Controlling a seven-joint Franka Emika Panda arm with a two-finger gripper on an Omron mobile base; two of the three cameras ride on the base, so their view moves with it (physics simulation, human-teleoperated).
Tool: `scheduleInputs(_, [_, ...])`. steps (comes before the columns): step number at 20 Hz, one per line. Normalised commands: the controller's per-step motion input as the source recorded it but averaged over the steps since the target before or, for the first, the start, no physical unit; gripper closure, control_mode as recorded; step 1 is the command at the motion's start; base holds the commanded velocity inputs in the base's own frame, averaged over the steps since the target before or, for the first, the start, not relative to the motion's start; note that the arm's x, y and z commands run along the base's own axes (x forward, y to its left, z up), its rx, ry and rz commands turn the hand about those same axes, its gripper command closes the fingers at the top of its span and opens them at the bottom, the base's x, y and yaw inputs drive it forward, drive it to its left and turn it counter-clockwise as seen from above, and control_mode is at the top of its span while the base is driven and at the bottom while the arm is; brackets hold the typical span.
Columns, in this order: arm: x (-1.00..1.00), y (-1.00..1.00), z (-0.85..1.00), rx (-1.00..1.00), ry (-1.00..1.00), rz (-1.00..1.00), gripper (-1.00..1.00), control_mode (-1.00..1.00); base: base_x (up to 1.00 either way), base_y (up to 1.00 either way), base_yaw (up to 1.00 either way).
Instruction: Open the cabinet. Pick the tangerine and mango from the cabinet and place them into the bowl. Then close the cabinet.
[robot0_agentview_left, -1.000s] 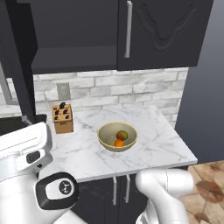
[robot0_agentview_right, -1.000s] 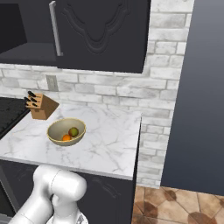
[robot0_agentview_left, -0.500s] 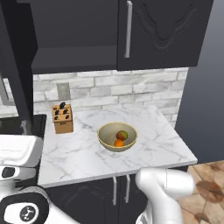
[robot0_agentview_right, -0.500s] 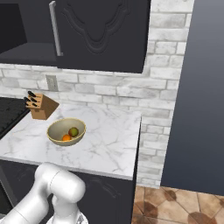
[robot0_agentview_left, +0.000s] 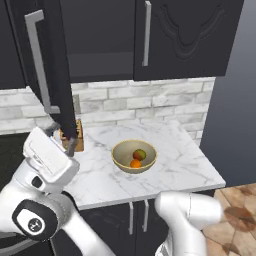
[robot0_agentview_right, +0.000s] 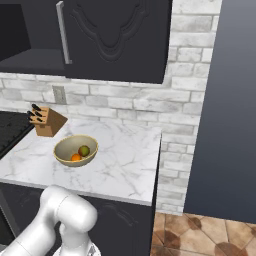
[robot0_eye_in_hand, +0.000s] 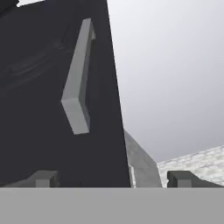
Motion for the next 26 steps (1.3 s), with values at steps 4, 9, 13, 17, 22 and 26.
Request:
scheduleInputs(4, [1.0,-0.76,0.0,0.22,-0.04,-0.37,-1.0,-1.0,0.0,0.0,0.0])
scheduleInputs(9, [1.0,-0.97,0.0,0.3,0.0,-0.23,-1.0,-1.0,0.0,0.0,0.0])
scheduleInputs(13, [1.0,-1.0,0.04,0.38,0.0,-0.25,-1.0,-1.0,0.0,0.0,0.0])
scheduleInputs(17, [1.0,-0.99,0.01,0.33,0.0,-0.15,-1.0,-1.0,0.0,0.0,0.0])
scheduleInputs(22, [1.0,-0.96,0.02,0.31,0.01,-0.05,-1.0,-1.0,0.0,0.0,0.0])
scheduleInputs(26, [1.0,-0.99,0.24,0.39,0.02,-0.06,-1.0,-1.0,0.0,0.0,0.0])
